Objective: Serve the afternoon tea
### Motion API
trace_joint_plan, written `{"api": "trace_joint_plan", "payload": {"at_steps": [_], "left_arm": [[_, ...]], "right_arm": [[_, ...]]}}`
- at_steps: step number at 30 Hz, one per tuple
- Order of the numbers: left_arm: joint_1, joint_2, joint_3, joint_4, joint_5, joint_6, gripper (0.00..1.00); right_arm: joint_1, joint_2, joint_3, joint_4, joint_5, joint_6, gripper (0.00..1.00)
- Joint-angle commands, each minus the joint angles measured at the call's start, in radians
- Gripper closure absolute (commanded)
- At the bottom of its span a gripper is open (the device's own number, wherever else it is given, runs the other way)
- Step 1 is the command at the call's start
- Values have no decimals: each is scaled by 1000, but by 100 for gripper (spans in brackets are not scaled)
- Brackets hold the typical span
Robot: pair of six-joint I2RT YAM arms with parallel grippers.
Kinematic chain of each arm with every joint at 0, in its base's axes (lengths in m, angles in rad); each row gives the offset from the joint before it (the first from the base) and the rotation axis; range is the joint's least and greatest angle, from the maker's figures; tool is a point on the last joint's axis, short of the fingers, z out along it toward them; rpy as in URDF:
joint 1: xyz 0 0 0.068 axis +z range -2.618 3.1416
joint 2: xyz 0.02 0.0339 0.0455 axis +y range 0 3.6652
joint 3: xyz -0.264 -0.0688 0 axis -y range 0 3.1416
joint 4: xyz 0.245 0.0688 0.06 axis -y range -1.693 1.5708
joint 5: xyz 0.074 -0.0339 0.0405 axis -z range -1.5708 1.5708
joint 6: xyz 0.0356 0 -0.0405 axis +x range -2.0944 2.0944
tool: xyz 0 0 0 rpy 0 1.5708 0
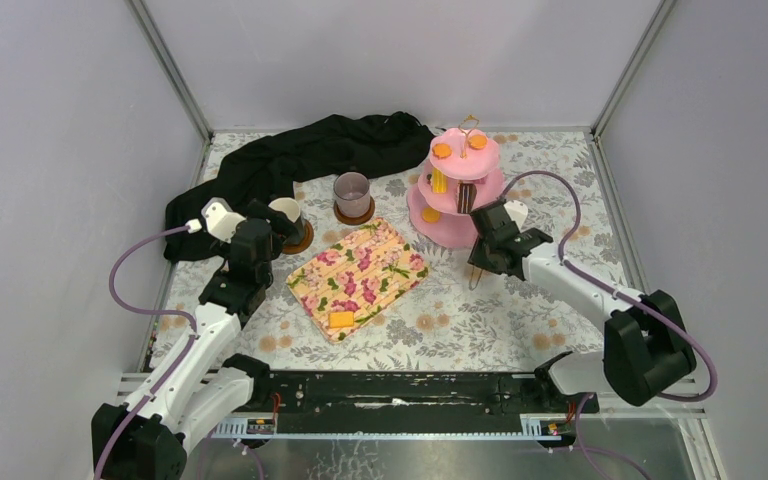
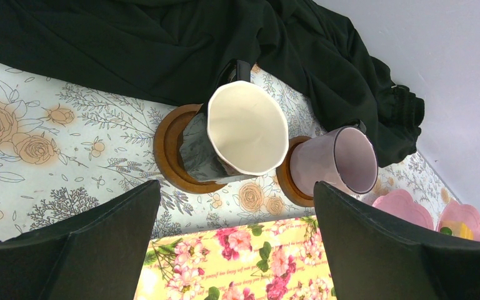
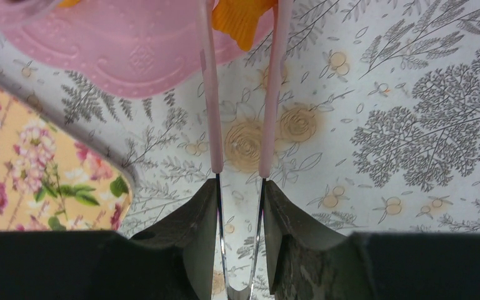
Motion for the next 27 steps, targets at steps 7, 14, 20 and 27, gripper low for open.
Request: {"api": "trace_joint_plan", "payload": {"at_steps": [7,14,20,27], "left_arm": [[9,-6,21,1,-24,-1,0],[8,-5,23,2,-23,0,0],[9,-3,23,5,-23,2,0],[8,1,22,6,-18,1,0]], "right_arm": [[-140,127,124,88,-98,-110,92],[-181,215,195,111,-127,-142,93],[-221,264,205,148,-157,-153,92],[-260,308,203,203,-186,-171,91]]}}
